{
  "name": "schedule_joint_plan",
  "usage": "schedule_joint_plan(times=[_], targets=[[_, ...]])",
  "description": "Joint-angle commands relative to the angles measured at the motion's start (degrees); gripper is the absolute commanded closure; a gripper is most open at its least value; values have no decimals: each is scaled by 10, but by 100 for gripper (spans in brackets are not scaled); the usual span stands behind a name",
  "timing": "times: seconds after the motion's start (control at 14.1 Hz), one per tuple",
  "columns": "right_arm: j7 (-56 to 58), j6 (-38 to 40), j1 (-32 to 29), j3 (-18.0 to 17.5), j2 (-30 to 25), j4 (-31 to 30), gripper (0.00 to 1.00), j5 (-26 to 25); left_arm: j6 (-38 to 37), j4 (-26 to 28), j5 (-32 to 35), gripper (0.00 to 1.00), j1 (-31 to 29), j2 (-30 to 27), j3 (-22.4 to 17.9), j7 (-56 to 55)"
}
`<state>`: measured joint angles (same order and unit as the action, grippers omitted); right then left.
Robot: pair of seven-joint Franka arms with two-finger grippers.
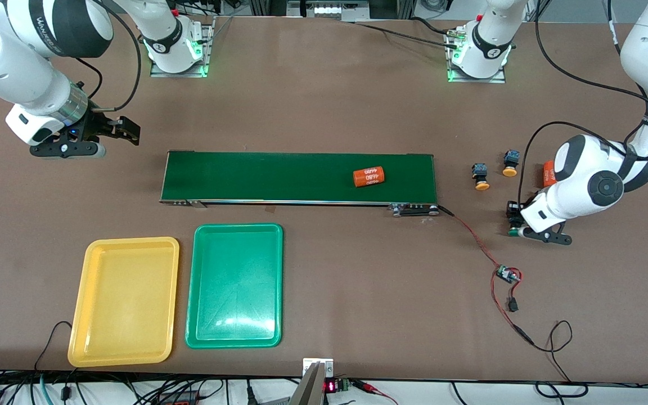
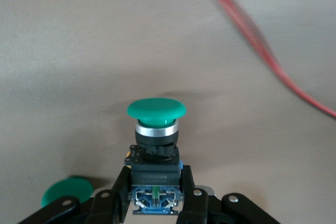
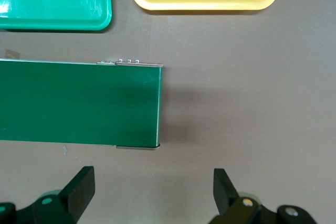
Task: Sort buttons by color to trays
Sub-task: 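Grasp a green-capped button with the left gripper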
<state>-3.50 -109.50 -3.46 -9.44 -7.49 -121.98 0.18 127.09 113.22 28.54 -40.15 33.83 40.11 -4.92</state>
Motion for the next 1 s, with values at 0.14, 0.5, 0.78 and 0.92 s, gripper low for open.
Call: schedule_joint_plan(times=[0.14,0.5,0.78,0.92], targets=[[-3,-3,1,0,-14,-12,0,8,-170,-27,5,74,-7,-45,150,-133],[-1,-2,1,0,-13,-11,0,7,-163,1,6,74,23,-11,262,-344],[-1,-2,1,0,-12,-11,0,8,-49,69,6,73,53,-4,258,-436],[-1,-2,1,0,-12,-11,0,8,1,93,10,72,52,-3,255,-446]])
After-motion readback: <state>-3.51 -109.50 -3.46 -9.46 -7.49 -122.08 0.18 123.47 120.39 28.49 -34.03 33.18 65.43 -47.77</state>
